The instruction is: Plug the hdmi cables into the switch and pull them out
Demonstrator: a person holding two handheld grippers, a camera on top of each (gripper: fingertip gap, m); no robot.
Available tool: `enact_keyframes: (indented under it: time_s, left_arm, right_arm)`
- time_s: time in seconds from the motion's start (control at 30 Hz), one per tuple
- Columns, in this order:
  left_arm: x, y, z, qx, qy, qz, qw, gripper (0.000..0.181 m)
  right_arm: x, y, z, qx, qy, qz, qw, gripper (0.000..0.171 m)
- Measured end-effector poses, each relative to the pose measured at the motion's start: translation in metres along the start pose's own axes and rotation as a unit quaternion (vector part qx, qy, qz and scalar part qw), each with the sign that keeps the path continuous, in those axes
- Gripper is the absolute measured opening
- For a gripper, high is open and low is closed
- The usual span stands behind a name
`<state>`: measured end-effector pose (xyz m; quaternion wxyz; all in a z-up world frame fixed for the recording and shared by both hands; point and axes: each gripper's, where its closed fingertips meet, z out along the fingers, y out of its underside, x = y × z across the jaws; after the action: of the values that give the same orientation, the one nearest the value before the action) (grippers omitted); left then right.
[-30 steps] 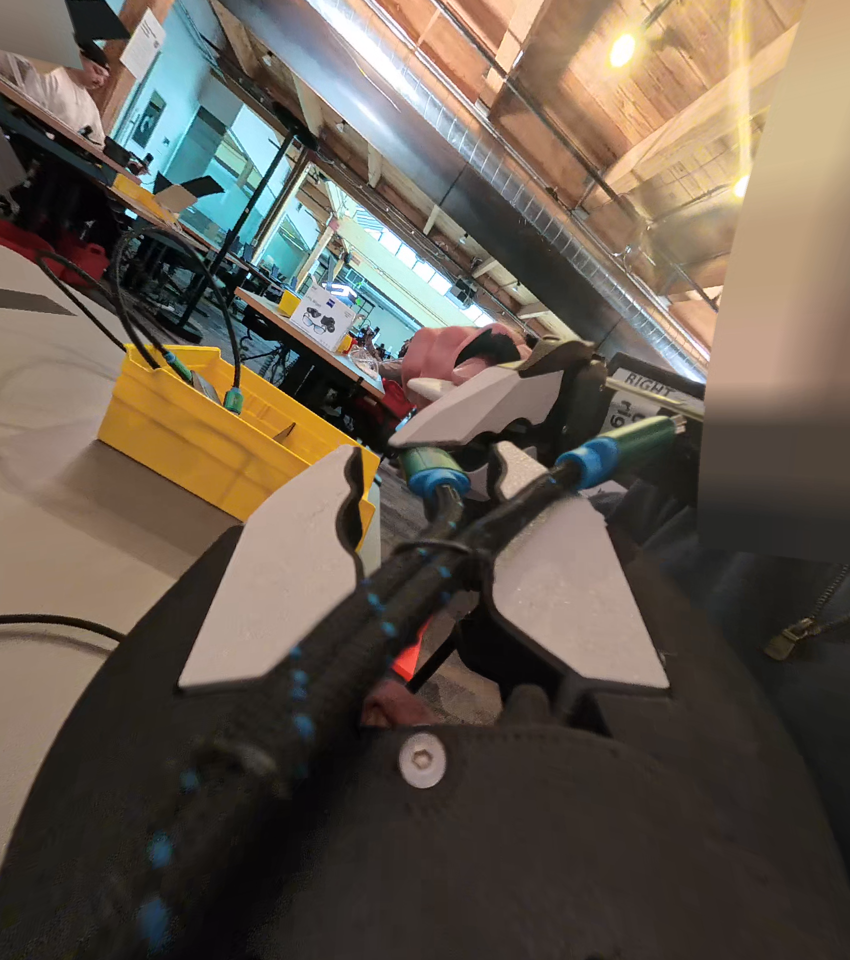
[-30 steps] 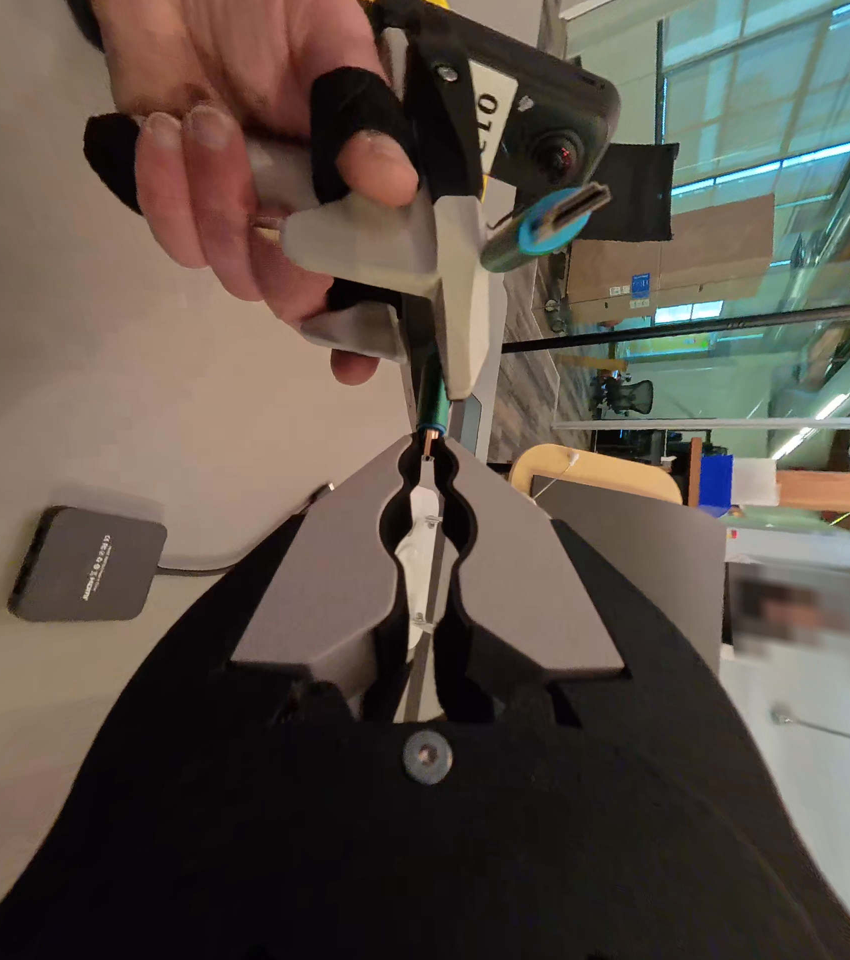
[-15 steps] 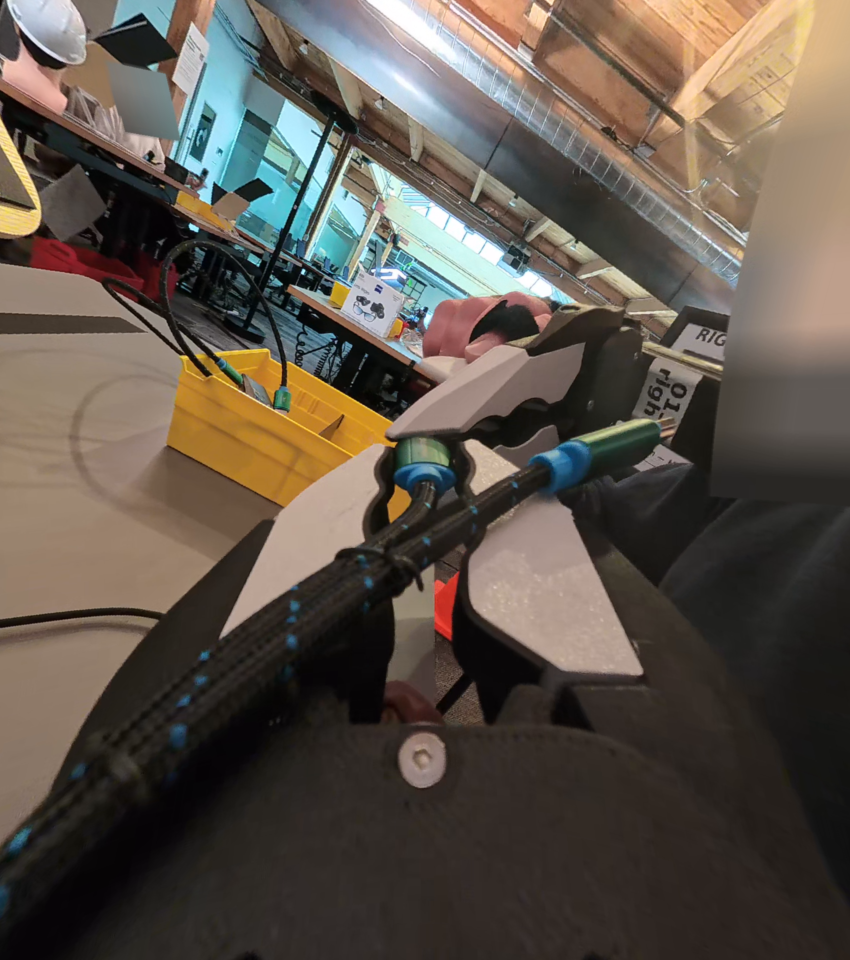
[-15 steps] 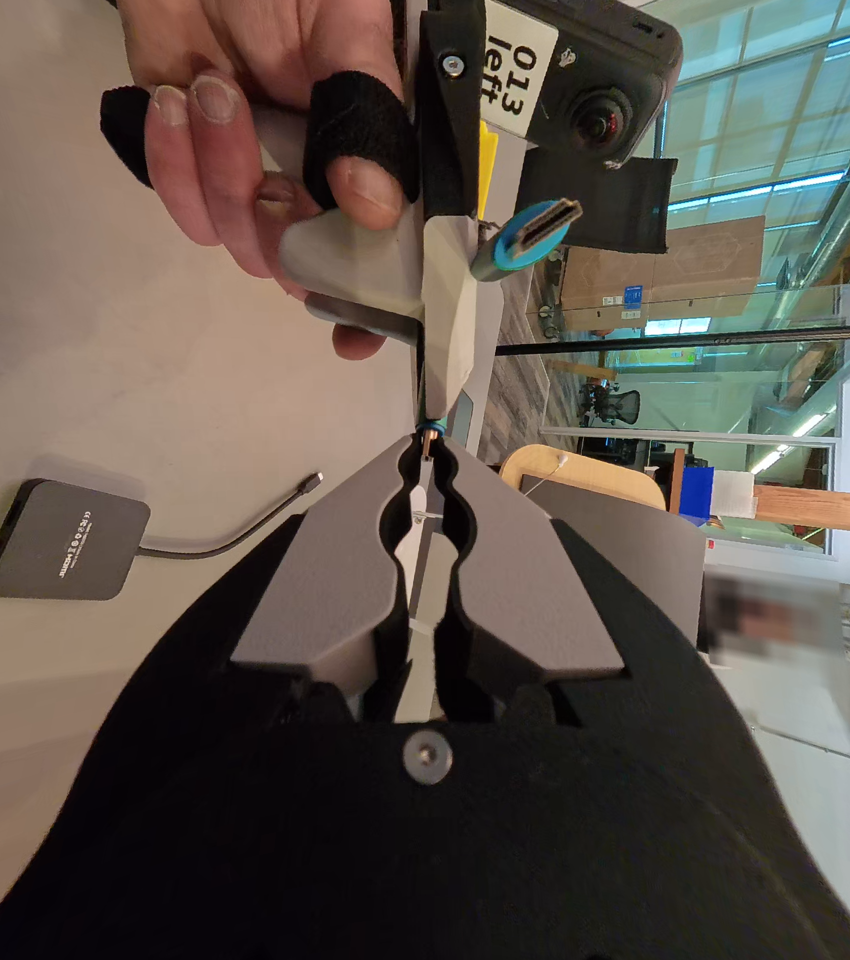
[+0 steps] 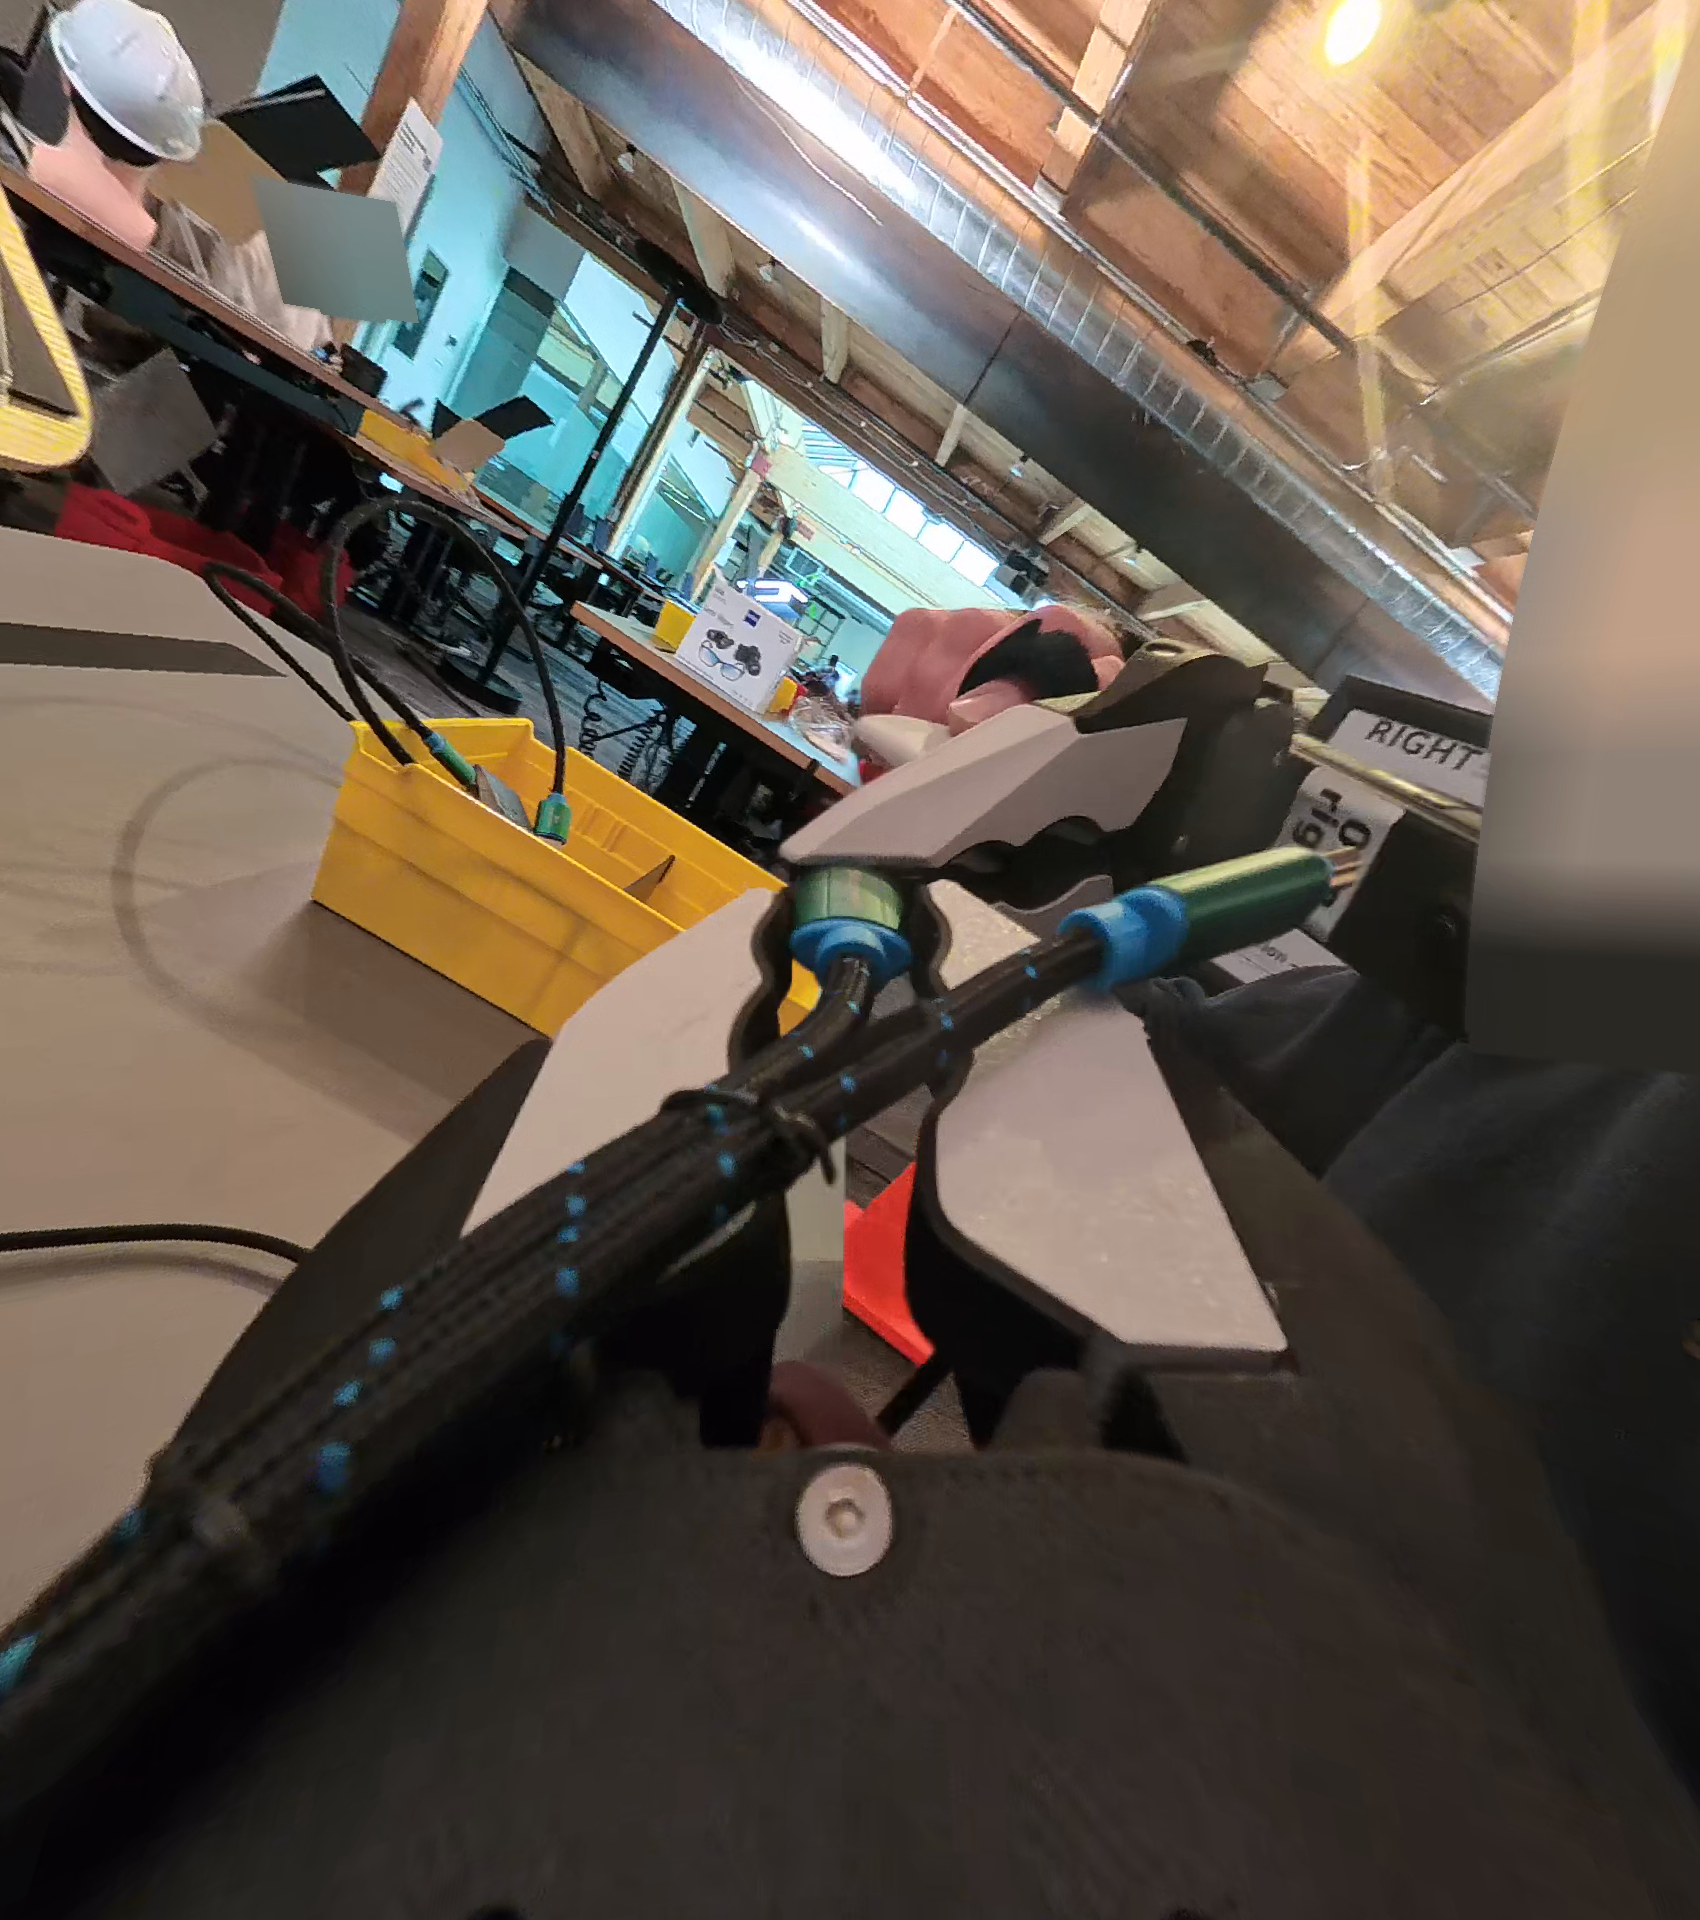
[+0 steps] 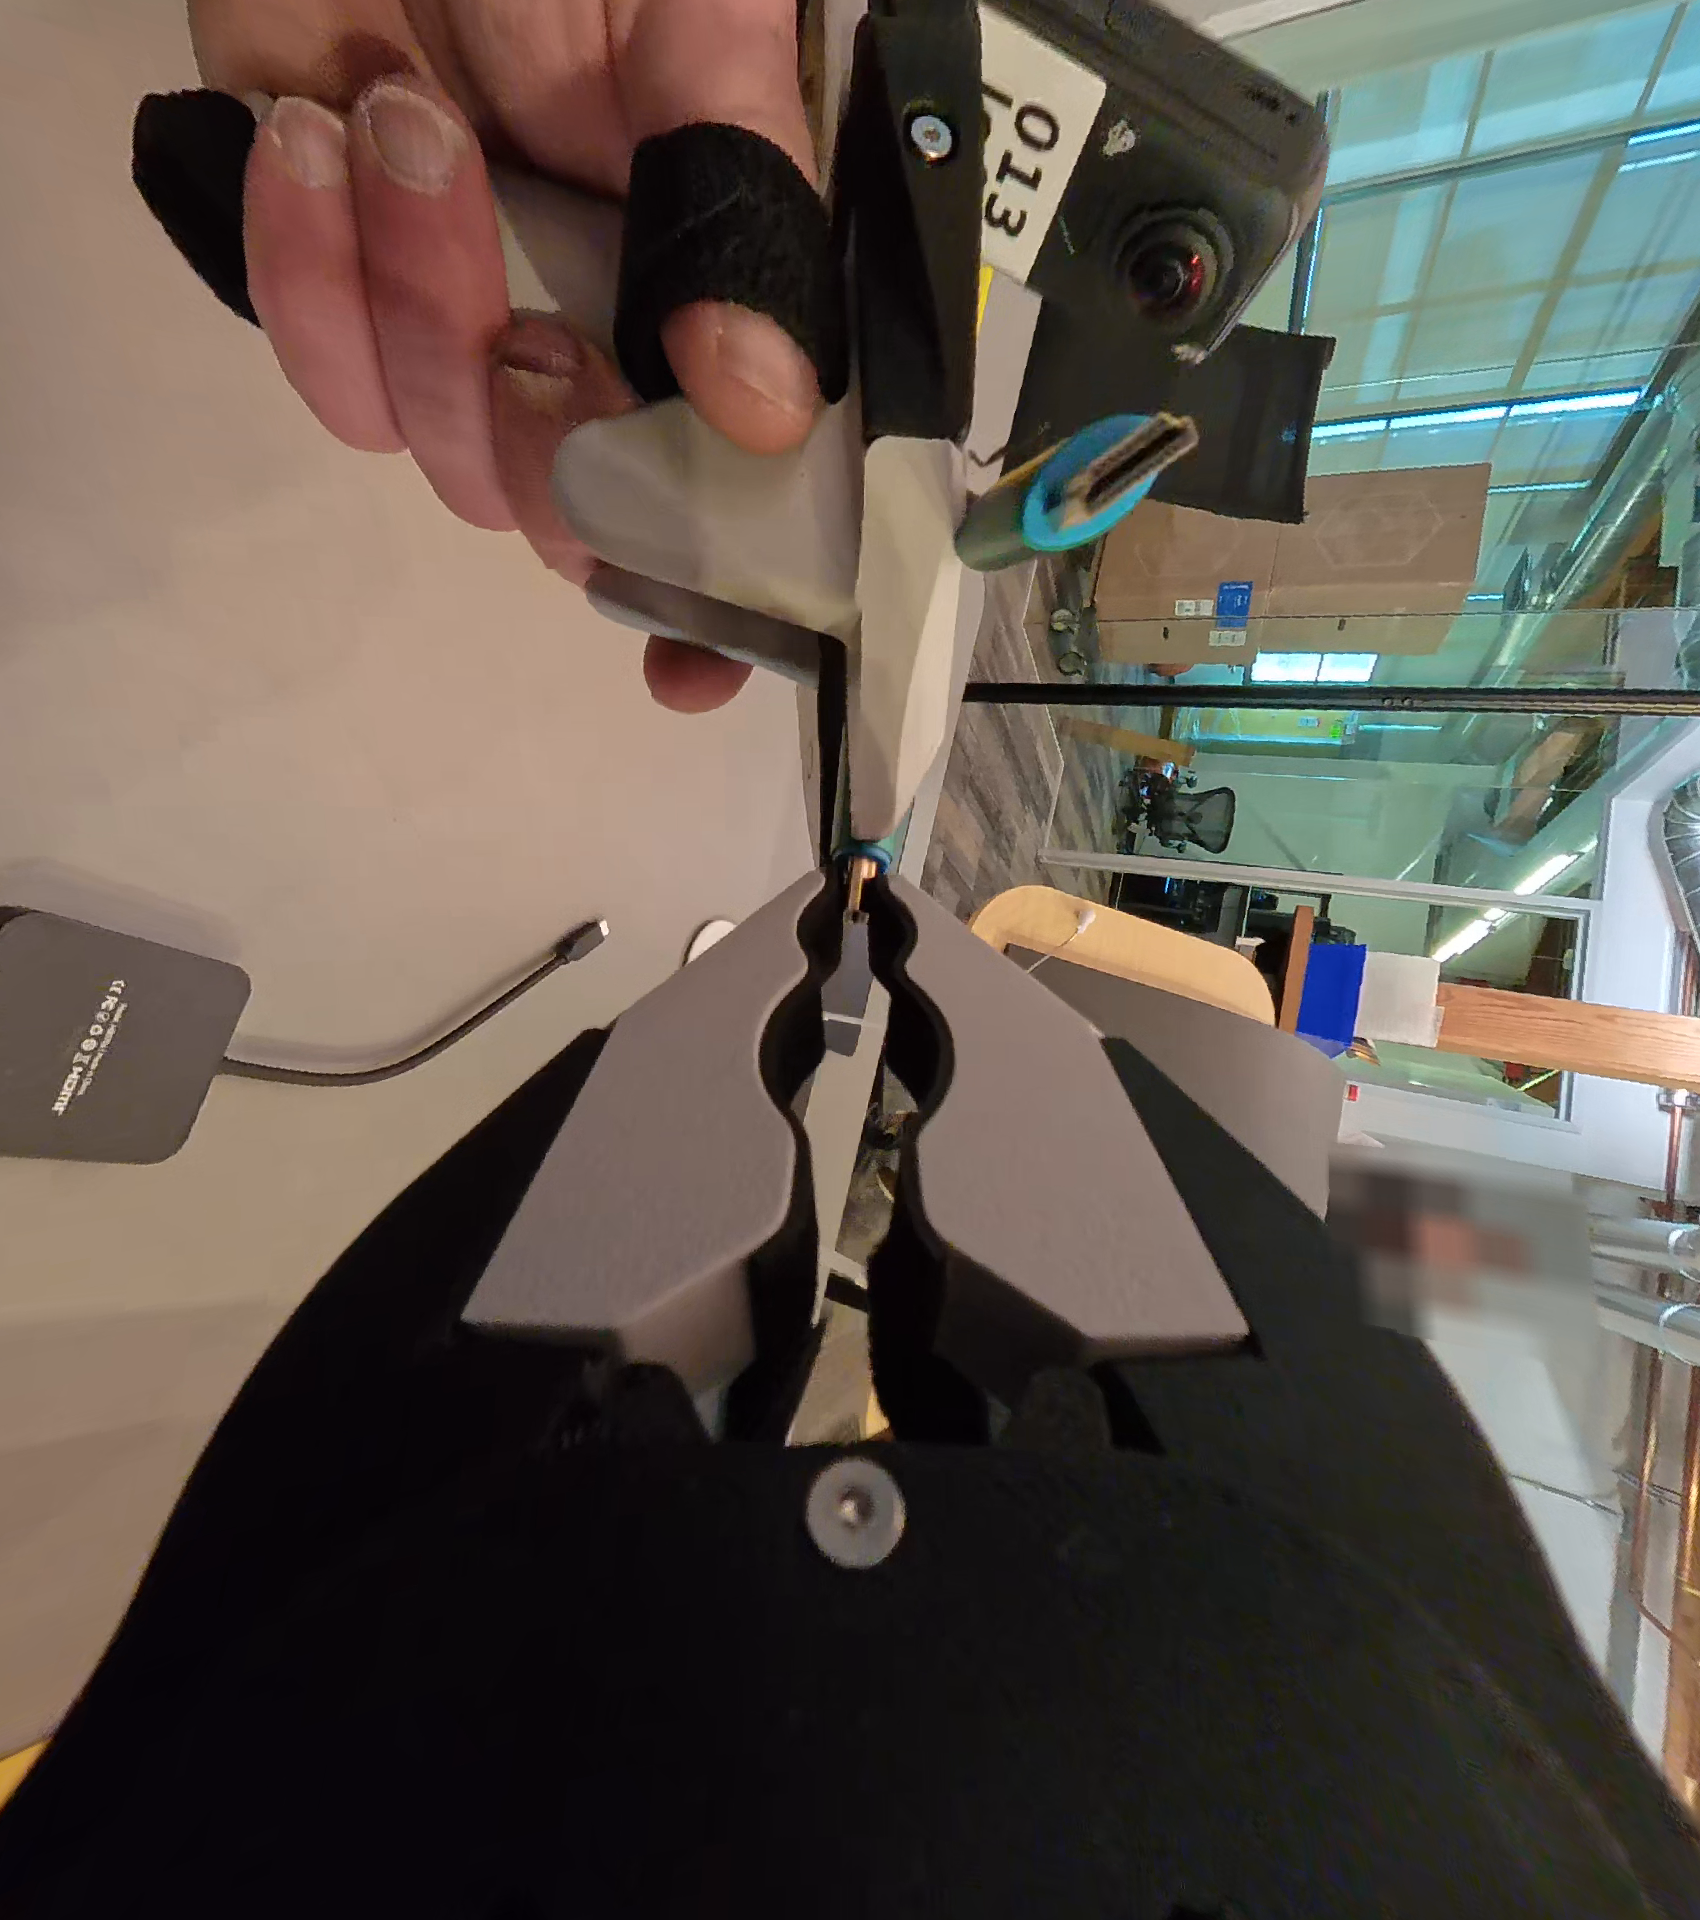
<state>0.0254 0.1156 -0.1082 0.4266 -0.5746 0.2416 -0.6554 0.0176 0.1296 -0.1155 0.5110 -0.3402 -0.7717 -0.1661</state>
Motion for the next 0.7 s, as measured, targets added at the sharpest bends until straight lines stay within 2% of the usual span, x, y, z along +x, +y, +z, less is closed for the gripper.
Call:
enact_keyframes:
  time_s: [0.23,0.37,0.53,0.7]
  left_arm:
    - [-0.004,0.005,0.000,-0.015,-0.026,0.053,0.998,0.020]
    - [-0.009,0.005,-0.003,-0.018,-0.042,0.077,0.996,0.020]
    - [-0.012,0.006,-0.005,-0.025,-0.054,0.103,0.993,0.020]
    - [-0.010,0.009,-0.002,-0.030,-0.055,0.106,0.992,0.020]
  right_arm:
    - [-0.006,0.002,0.002,0.017,-0.017,0.034,0.999,0.004]
    - [-0.004,0.005,0.000,0.039,-0.025,0.089,0.995,0.015]
    - [-0.007,0.016,-0.002,0.048,-0.048,0.158,0.985,0.018]
    - [-0.013,0.001,0.001,0.063,-0.048,0.139,0.987,0.013]
